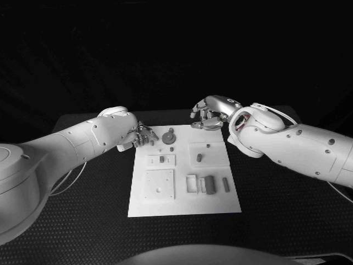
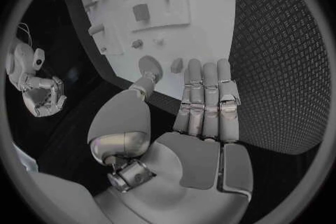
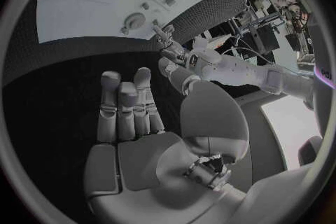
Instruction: Assemble the parts on the task board
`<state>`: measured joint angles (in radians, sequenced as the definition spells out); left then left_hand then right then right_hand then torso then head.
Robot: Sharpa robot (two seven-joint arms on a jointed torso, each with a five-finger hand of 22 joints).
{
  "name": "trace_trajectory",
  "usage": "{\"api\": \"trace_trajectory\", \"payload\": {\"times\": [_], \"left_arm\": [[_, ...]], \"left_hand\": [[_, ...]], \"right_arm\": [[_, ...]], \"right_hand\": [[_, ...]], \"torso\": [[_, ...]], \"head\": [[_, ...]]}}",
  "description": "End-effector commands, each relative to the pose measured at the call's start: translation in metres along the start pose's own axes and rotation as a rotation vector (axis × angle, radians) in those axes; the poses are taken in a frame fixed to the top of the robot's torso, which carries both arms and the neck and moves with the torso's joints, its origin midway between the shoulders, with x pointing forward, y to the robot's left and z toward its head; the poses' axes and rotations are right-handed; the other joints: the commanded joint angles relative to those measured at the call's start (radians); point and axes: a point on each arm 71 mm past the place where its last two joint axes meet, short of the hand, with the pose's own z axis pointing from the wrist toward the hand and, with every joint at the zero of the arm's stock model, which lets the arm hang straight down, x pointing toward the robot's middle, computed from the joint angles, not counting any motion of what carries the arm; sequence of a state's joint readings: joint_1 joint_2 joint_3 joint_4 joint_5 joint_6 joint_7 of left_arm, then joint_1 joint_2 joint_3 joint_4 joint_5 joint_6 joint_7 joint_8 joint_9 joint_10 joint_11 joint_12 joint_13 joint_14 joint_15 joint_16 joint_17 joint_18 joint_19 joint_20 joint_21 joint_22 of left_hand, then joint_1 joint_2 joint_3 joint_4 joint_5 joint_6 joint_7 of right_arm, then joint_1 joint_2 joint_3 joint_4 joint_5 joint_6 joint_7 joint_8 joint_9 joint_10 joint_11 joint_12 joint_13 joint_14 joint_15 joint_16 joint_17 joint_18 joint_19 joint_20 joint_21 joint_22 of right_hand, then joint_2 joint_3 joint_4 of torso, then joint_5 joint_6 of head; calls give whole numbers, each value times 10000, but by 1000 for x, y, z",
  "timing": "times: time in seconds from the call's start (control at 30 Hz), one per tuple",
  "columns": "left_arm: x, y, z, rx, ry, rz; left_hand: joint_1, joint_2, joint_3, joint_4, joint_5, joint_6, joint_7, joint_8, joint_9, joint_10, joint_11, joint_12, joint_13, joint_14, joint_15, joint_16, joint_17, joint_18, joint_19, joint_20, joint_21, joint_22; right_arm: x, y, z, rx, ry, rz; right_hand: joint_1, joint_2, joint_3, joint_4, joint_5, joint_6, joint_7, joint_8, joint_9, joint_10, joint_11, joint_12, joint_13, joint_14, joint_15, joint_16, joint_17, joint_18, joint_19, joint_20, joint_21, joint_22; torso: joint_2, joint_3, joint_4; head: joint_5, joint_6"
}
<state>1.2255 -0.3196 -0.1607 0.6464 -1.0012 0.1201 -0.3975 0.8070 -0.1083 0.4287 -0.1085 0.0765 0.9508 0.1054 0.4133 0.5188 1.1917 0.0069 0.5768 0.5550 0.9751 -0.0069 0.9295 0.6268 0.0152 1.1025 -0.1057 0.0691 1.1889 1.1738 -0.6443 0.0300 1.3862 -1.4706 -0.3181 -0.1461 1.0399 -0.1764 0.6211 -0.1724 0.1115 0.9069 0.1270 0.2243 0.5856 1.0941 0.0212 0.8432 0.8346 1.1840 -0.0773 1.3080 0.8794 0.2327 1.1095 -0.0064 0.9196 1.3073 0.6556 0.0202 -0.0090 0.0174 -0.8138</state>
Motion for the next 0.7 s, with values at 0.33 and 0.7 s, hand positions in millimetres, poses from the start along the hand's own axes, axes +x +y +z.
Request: {"api": "trace_trajectory", "payload": {"times": [0.33, 0.7], "left_arm": [[5, -10, 1, 58, 202, 162], [1, -1, 3, -257, 144, 334]], "left_hand": [[66, 238, -66, -185, 43, 155, -13, -74, -10, 66, -87, 108, -35, 55, -75, 96, -43, 34, 70, -59, 38, 25], [117, 333, -111, -320, 58, 194, -25, -92, -13, 87, -99, 137, -59, 79, -90, 126, -74, 31, 100, -72, 38, 32]], "right_arm": [[1, 2, 1, -107, 89, -20], [1, 2, 1, -87, 84, -25]], "right_hand": [[-86, -1, 6, 59, 11, -19, 102, -62, -13, -56, 26, -41, 19, 18, -75, -67, -15, 291, 19, -85, -36, 45], [-81, 1, 8, 60, 12, -18, 101, -62, -13, -57, 26, -41, 20, 19, -76, -67, -15, 291, 19, -86, -37, 45]], "torso": [[6, 12, -14], [-1, 16, -4]], "head": [[0, -9], [-30, -26]]}}
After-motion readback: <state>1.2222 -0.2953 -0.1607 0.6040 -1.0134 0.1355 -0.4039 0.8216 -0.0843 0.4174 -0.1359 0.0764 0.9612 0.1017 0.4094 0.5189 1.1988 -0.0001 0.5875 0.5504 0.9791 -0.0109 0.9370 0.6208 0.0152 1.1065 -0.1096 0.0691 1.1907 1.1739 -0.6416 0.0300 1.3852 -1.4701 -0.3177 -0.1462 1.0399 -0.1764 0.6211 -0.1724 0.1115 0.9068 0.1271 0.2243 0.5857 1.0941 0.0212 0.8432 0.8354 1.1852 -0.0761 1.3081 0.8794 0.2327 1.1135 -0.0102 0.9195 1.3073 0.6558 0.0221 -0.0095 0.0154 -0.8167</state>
